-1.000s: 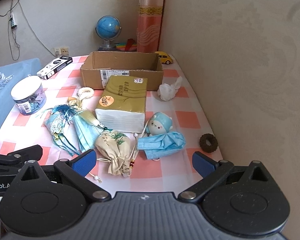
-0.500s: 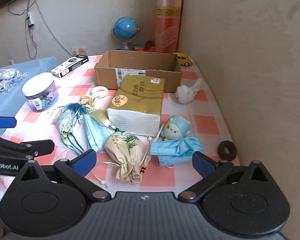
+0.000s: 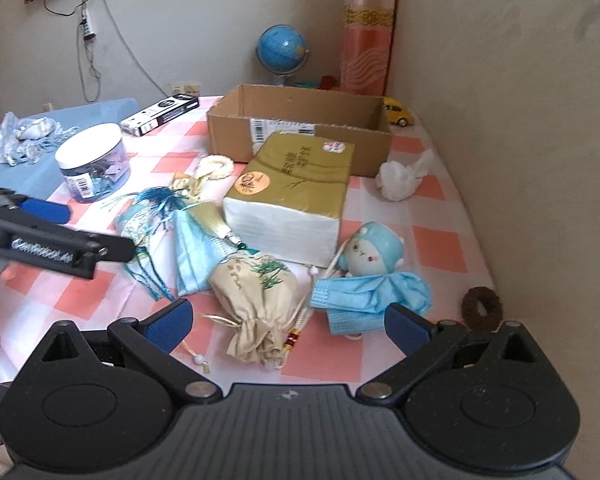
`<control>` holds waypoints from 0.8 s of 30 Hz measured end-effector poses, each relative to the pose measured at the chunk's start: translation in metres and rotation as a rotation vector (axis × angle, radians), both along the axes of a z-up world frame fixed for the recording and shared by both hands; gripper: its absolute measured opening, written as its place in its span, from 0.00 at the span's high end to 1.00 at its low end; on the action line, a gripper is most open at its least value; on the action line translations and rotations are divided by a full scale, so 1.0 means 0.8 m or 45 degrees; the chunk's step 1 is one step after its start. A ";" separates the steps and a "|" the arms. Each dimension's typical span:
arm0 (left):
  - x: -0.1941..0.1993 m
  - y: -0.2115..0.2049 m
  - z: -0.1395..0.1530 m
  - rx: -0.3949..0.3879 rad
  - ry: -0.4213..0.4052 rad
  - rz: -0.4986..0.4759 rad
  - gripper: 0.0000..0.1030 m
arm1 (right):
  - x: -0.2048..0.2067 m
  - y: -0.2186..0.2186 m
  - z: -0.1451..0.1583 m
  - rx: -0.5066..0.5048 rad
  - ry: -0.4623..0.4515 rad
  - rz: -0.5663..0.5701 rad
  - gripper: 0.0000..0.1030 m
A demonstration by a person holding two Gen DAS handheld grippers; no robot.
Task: Organize soft objects
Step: 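Move left tool to blue patterned sachet while right tool approaches beige drawstring pouch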
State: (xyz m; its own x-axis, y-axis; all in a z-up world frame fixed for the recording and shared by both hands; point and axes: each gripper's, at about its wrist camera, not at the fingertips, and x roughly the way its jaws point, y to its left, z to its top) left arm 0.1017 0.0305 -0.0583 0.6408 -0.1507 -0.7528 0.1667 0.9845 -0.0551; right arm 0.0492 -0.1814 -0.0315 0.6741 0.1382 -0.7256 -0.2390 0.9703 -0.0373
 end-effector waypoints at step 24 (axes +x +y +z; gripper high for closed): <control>0.058 0.001 -0.045 0.028 0.065 0.004 0.19 | 0.020 0.004 -0.020 0.057 0.071 0.123 0.00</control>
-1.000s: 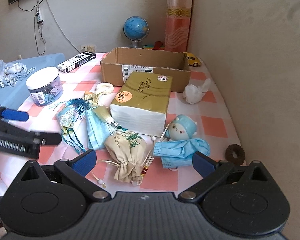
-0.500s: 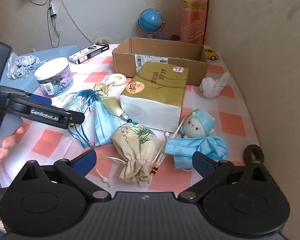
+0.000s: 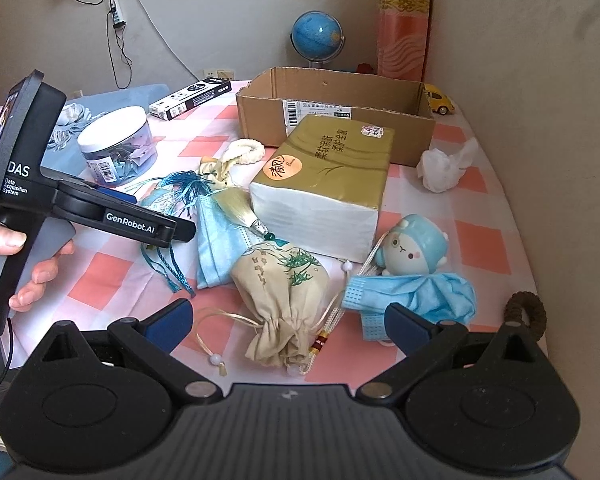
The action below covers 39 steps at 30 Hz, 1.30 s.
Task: Organize soft objects
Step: 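Move left tool to blue patterned sachet while right tool approaches beige drawstring pouch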
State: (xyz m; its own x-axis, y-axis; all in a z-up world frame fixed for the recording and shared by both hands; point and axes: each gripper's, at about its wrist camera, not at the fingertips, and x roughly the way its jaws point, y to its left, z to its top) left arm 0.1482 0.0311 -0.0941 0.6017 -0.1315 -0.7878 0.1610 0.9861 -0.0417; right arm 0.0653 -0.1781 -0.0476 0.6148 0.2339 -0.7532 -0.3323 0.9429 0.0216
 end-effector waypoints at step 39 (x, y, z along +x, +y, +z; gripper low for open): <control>-0.038 0.007 0.009 0.044 0.009 -0.039 0.41 | 0.042 0.027 -0.030 -0.075 0.065 0.055 0.44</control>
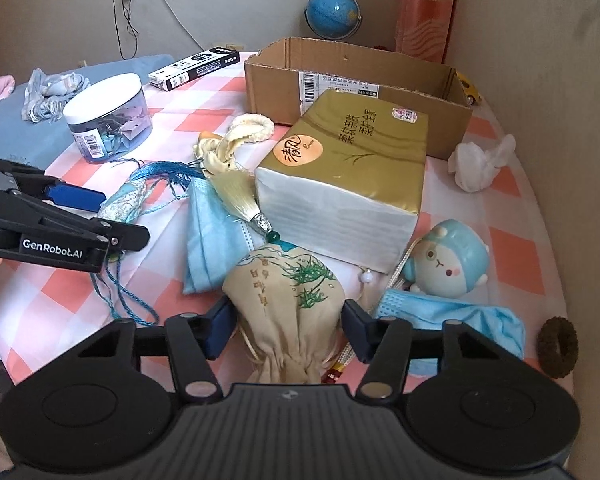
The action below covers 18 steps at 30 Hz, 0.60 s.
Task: Organize soft objects
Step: 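Move left tool to blue patterned sachet while right tool approaches beige drawstring pouch, then grasp and lift the sachet with left tool while right tool grasps the beige pouch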
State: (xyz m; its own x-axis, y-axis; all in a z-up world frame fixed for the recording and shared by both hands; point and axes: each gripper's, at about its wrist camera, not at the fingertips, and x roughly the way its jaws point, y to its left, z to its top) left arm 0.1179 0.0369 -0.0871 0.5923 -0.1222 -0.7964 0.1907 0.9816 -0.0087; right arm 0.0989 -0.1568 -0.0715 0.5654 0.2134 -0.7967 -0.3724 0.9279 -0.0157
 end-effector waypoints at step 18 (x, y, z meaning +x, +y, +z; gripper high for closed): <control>-0.014 0.016 0.021 0.021 -0.008 0.012 0.35 | -0.035 -0.002 0.052 0.012 -0.136 -0.006 0.48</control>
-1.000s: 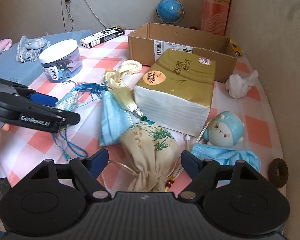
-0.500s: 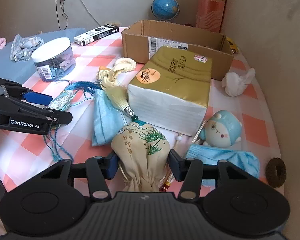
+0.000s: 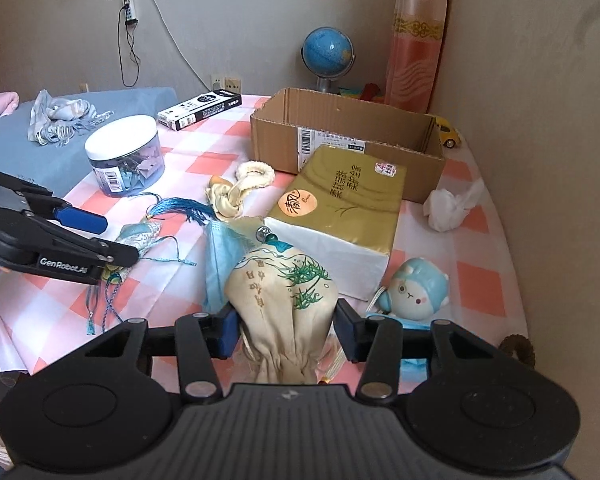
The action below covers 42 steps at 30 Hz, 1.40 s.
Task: Organize soft objects
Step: 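Grasp and lift the sachet with left tool while right tool grasps the beige pouch, then carry sachet into cardboard box and open left tool while right tool holds pouch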
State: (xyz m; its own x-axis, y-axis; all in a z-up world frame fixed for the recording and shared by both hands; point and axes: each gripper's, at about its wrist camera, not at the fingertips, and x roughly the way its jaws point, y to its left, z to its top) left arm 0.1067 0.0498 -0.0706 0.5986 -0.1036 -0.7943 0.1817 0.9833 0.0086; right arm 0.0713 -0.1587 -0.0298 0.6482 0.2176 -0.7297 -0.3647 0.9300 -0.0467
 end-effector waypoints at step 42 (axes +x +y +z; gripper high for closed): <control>0.035 -0.025 0.120 -0.008 -0.112 -0.193 0.76 | -0.002 -0.007 0.083 0.018 -0.199 0.028 0.48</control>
State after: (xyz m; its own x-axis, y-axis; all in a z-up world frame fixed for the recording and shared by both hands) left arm 0.1343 0.0298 0.0255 0.6427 -0.2026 -0.7388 0.3267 0.9448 0.0251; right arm 0.0695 -0.1644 0.0367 0.7484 0.2427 -0.6172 -0.3746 0.9227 -0.0915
